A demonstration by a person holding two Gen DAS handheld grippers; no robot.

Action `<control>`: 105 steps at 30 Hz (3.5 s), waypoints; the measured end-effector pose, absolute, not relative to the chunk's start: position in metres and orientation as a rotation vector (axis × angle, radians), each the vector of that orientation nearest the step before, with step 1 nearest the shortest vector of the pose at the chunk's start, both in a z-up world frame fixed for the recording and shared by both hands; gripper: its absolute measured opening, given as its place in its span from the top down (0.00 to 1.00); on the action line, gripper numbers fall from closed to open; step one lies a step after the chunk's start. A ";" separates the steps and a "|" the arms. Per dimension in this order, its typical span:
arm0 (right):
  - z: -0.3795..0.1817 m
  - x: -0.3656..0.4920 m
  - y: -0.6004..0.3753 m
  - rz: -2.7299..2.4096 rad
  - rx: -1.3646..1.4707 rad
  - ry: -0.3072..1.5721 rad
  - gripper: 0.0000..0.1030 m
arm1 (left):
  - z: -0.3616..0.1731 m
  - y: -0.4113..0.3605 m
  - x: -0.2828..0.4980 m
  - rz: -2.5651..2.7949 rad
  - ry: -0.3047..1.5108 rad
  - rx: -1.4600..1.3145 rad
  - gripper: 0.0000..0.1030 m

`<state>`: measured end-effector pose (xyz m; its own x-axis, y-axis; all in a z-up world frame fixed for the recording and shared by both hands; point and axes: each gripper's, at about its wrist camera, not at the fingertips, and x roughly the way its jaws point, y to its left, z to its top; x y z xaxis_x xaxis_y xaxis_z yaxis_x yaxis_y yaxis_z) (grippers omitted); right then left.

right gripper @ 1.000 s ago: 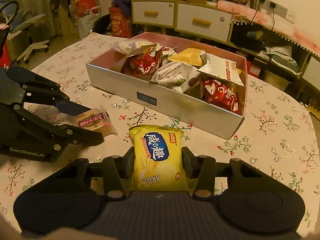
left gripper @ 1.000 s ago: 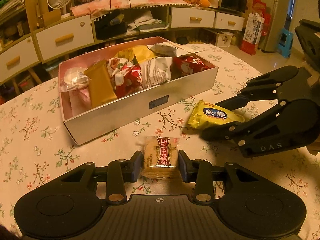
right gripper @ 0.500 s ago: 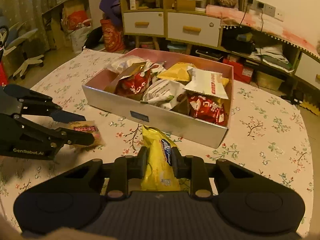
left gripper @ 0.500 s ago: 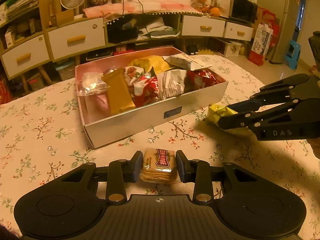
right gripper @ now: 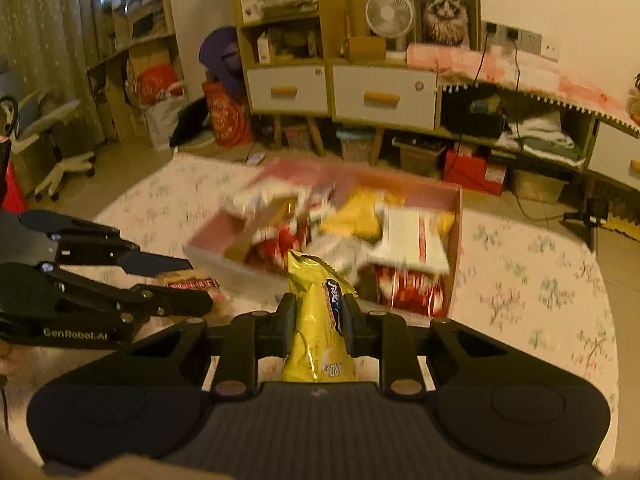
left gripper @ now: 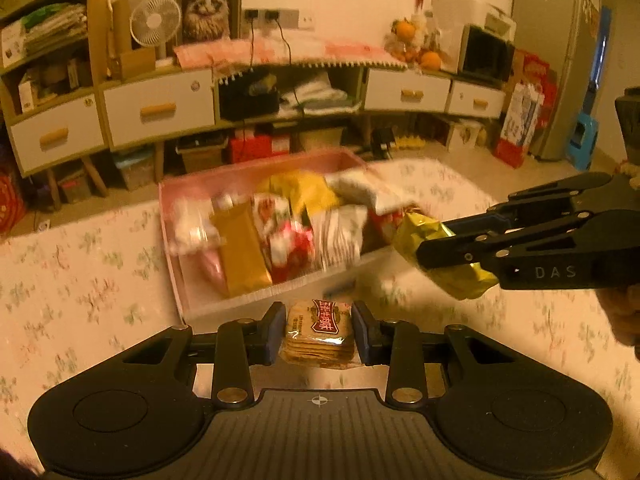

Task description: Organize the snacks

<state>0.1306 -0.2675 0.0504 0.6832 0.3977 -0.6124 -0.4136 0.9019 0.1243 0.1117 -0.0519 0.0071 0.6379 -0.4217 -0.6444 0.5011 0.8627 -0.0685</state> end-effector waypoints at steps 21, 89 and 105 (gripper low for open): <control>0.050 0.216 -0.257 0.377 0.057 0.649 0.81 | 0.005 -0.064 0.223 -0.402 0.638 0.118 0.74; 0.069 0.055 -0.243 0.074 -0.056 0.775 0.00 | 0.051 -0.034 0.028 -0.158 0.841 0.145 0.00; 0.071 0.052 -0.246 0.067 -0.043 0.779 0.00 | 0.050 -0.035 0.026 -0.171 0.854 0.140 0.00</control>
<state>0.0525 -0.2458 0.0707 0.7095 0.0440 -0.7034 -0.0758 0.9970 -0.0141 0.0263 -0.0348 0.0499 0.6449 -0.0939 -0.7585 0.2060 0.9771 0.0541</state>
